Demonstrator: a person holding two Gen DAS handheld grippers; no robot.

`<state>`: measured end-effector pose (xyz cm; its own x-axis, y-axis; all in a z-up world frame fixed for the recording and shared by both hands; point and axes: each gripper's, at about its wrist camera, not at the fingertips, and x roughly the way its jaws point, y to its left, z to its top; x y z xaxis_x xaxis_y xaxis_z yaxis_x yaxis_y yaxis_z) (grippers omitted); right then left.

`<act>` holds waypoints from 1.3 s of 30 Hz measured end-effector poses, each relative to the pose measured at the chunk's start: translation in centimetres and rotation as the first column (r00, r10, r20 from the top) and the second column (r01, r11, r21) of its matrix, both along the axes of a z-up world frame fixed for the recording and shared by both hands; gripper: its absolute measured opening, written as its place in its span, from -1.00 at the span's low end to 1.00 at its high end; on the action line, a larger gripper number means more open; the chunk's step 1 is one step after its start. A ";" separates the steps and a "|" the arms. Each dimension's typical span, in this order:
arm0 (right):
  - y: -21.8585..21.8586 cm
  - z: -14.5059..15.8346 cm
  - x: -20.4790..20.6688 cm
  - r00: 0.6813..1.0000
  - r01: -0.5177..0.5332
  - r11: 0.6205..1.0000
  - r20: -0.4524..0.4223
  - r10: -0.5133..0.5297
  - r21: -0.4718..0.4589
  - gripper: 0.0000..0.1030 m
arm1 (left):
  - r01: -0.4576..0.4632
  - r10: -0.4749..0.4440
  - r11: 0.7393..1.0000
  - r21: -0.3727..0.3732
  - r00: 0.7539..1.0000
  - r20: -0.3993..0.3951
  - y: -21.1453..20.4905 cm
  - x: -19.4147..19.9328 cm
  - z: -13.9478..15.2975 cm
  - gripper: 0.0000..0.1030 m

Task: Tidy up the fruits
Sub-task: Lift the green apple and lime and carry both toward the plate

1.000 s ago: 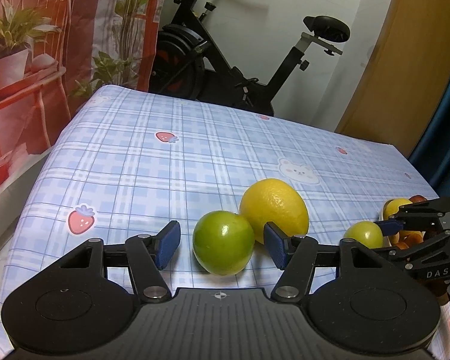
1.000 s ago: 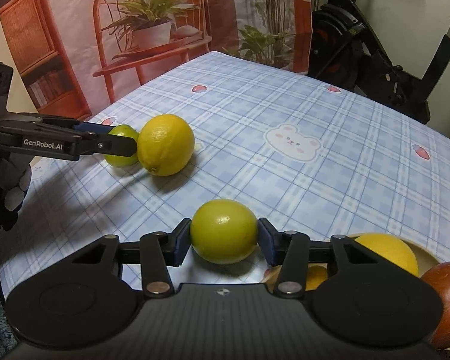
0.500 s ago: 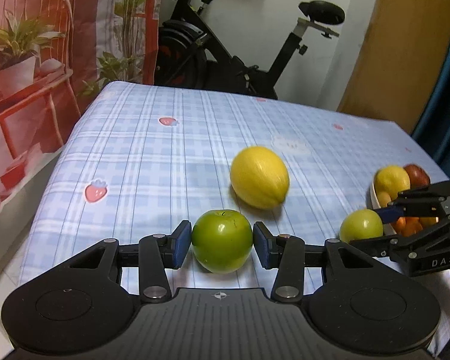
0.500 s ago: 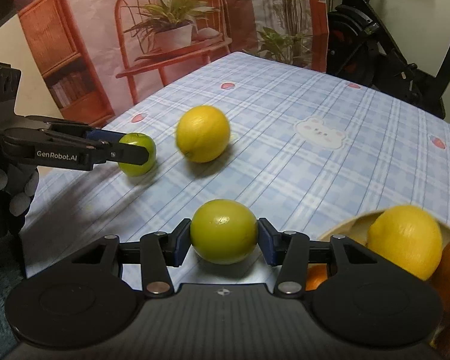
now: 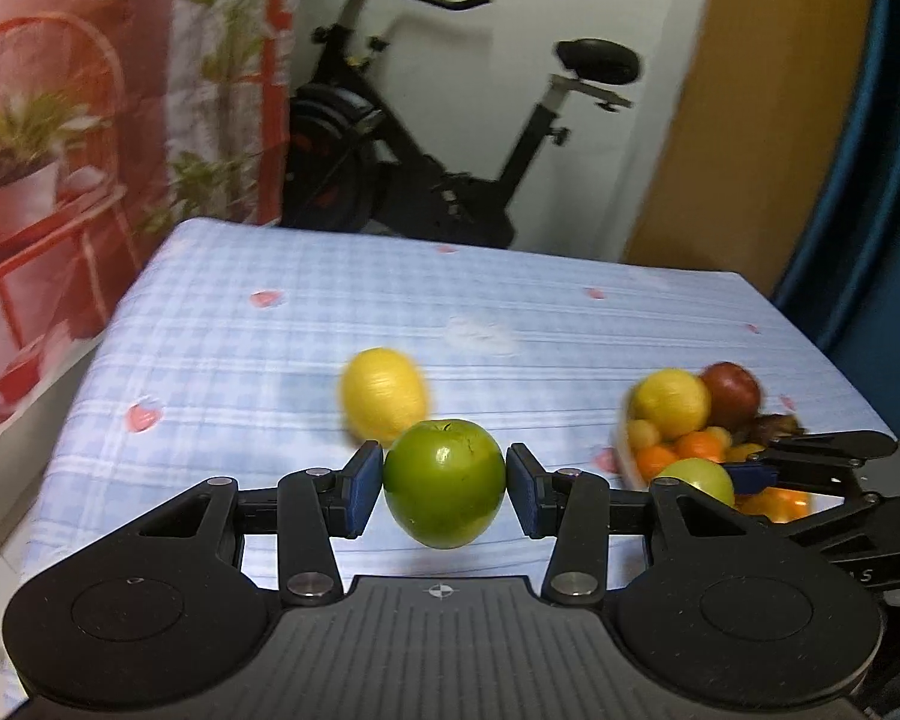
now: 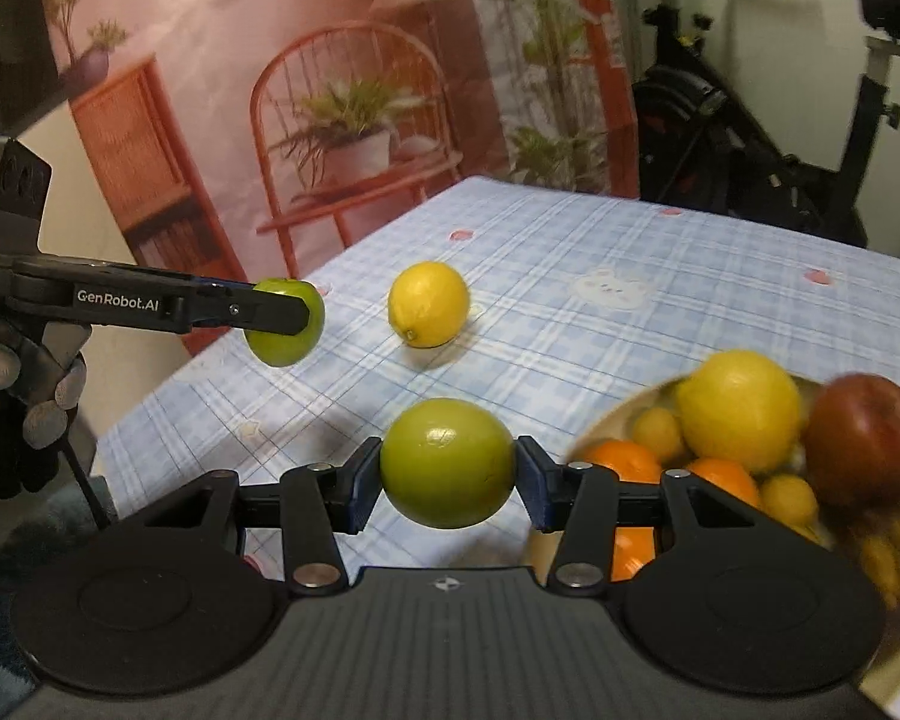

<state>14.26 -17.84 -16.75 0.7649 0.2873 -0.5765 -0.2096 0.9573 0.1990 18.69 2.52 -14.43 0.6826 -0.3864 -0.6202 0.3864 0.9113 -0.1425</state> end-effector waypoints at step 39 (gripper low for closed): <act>-9.9 -0.9 -4.1 0.955 0.218 0.976 0.208 -0.211 -0.011 -0.03 | 0.220 -0.212 0.967 0.129 0.975 -0.067 -14.6 2.9 -3.7 -0.07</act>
